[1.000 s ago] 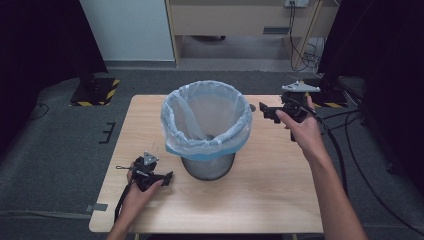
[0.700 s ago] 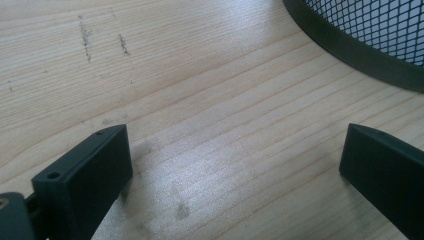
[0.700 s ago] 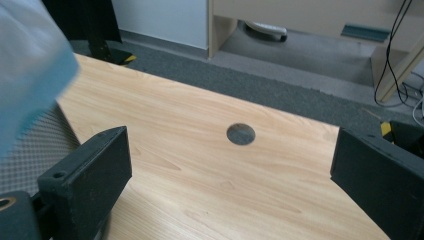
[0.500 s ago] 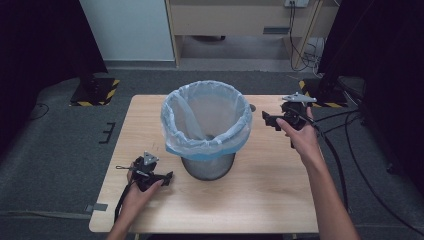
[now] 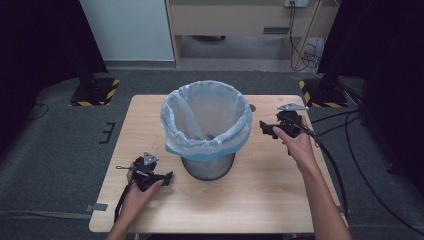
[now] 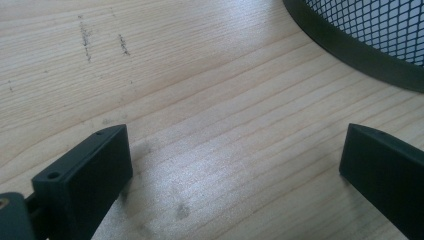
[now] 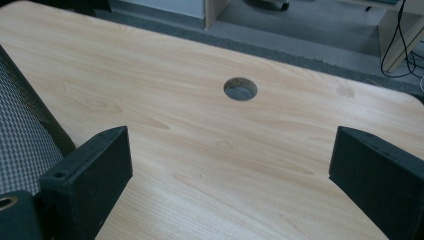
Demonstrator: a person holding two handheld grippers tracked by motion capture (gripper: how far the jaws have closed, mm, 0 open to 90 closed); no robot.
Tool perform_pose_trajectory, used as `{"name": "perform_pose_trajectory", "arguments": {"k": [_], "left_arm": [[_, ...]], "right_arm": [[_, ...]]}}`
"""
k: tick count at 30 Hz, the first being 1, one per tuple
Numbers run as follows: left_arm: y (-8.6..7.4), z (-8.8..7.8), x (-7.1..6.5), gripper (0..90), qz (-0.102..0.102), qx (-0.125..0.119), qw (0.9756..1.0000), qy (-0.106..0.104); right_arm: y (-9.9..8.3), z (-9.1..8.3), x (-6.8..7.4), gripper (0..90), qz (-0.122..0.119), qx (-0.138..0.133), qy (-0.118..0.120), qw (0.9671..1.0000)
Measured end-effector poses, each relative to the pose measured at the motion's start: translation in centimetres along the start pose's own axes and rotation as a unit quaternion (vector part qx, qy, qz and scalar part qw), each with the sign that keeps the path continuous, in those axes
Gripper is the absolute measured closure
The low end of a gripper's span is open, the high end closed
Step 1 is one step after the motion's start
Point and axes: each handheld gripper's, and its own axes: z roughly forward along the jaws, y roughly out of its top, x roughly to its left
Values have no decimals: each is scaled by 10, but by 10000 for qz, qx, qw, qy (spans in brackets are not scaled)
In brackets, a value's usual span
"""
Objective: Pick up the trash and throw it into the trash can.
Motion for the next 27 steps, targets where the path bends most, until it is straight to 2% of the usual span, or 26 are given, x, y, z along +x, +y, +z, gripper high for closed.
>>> {"name": "perform_pose_trajectory", "arguments": {"k": [5, 10, 21, 27], "left_arm": [[0, 0, 0, 0, 1, 1, 10000, -1], [0, 0, 0, 0, 0, 5, 10000, 0], [0, 0, 0, 0, 1, 6, 10000, 0], [0, 0, 0, 0, 1, 0, 10000, -1]], "right_arm": [[-13, 9, 1, 44, 32, 155, 48, 9999], [-21, 15, 0, 48, 234, 182, 161, 9994], [-43, 25, -1, 46, 322, 276, 121, 9990], [-62, 40, 4, 47, 305, 546, 89, 9980]]}}
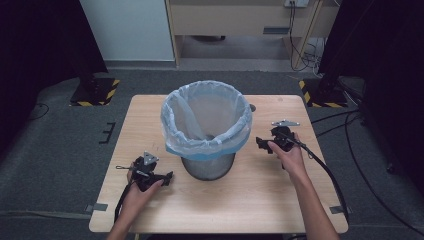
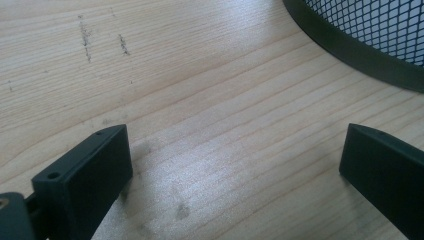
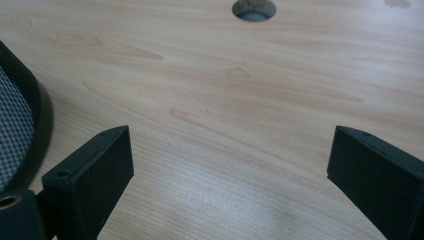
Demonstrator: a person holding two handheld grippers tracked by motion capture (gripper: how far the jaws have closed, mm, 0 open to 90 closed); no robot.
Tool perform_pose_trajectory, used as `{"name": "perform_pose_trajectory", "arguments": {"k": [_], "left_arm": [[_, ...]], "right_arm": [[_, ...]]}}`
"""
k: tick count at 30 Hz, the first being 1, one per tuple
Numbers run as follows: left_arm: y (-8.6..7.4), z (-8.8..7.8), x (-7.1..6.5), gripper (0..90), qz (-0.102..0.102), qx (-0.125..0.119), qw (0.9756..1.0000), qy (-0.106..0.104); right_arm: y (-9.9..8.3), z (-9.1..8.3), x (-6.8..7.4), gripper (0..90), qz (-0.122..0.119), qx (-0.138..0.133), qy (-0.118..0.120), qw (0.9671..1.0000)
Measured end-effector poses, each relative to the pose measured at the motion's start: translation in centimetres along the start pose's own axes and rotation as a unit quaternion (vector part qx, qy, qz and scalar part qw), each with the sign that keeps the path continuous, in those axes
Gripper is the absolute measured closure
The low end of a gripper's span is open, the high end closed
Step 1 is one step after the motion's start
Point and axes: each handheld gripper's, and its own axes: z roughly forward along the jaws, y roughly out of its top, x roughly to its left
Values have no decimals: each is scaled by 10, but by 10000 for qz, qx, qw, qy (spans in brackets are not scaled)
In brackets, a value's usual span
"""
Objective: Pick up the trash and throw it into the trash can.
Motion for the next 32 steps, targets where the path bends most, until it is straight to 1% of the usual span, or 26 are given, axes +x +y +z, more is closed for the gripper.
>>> {"name": "perform_pose_trajectory", "arguments": {"k": [2, 6, 10, 13, 18, 22, 25, 27, 29, 30, 32], "left_arm": [[0, 0, 0, 0, -1, -1, 10000, 1], [0, 0, 0, 0, 1, 0, 10000, 0], [0, 0, 0, 0, 0, 0, 10000, 0], [0, 0, 0, 0, 0, 0, 10000, 1], [0, 0, 0, 0, 0, 0, 10000, 0], [0, 0, 0, 0, 1, 1, 10000, 0], [0, 0, 0, 0, 0, 0, 10000, 0], [0, 0, 0, 0, 0, 5, 10000, 2], [0, 0, 0, 0, 0, -1, 10000, 1], [0, 0, 0, 0, 0, 0, 10000, 0], [0, 0, 0, 0, 0, -1, 10000, 0]], "right_arm": [[-4, 5, 2, 47, -2, 68, -1, 10000], [-9, 14, 7, 47, -79, 167, -18, 9998], [-14, 21, 8, 47, -70, 269, -68, 9996], [-15, 24, 8, 47, -51, 307, -109, 9995], [-17, 27, 8, 47, -89, 350, -165, 9992], [-20, 31, 10, 47, -172, 446, -245, 9986], [-22, 33, 11, 38, -166, 404, -217, 9988], [-23, 33, 12, 29, -241, 312, -237, 9989], [-24, 33, 13, 28, -256, 327, -176, 9990], [-24, 33, 13, 19, -198, 355, -136, 9991], [-24, 33, 13, 17, -208, 360, -143, 9990]]}}
